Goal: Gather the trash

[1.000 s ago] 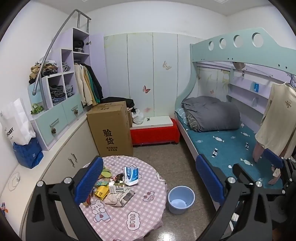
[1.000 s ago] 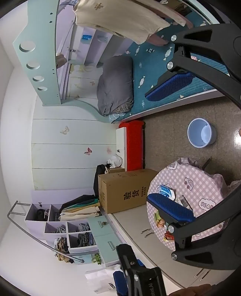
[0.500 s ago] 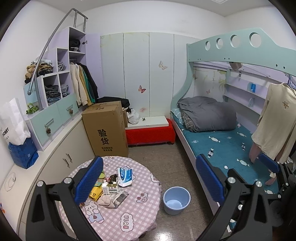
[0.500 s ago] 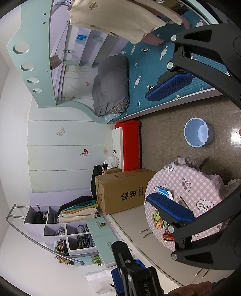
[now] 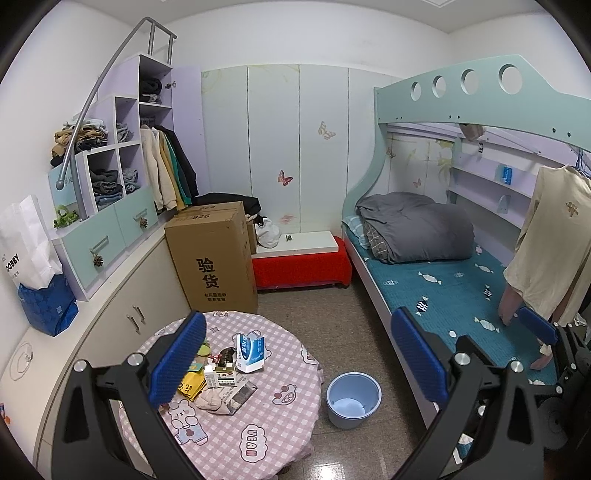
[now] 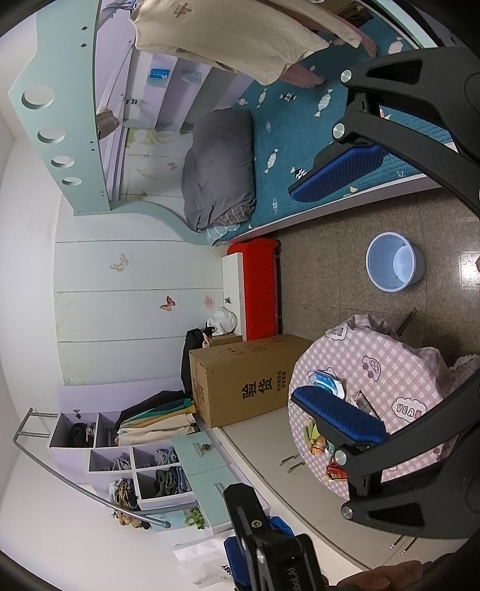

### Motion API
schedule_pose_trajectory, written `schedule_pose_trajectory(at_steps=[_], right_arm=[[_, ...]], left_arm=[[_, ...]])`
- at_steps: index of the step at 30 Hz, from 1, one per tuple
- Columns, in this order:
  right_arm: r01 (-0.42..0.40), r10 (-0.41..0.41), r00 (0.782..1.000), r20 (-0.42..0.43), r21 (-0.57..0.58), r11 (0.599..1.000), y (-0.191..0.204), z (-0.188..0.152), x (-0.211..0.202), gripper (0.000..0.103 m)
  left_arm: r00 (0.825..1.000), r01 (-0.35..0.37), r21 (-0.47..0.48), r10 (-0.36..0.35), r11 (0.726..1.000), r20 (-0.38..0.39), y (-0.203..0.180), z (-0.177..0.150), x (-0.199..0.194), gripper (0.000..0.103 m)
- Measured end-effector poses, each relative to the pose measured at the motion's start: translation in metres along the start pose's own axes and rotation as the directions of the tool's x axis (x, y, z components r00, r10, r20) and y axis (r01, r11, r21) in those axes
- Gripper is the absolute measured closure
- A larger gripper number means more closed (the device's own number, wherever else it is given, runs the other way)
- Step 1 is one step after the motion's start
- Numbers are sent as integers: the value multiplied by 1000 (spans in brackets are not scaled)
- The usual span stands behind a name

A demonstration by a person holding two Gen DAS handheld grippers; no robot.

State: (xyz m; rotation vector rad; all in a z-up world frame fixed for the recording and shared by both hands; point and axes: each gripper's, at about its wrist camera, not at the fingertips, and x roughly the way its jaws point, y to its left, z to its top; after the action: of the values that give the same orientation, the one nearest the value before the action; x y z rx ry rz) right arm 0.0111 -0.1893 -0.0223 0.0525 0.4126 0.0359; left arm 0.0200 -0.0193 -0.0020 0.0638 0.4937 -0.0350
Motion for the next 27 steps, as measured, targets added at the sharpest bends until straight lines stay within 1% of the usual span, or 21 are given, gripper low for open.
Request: schedule_pose_trajectory(at_steps=[27], right_arm=[[-6,6,1000,-7,0,1000,2,0,4,6]], left_arm=[[1000,-3,0,3,1000,1,0,-2,1,5]])
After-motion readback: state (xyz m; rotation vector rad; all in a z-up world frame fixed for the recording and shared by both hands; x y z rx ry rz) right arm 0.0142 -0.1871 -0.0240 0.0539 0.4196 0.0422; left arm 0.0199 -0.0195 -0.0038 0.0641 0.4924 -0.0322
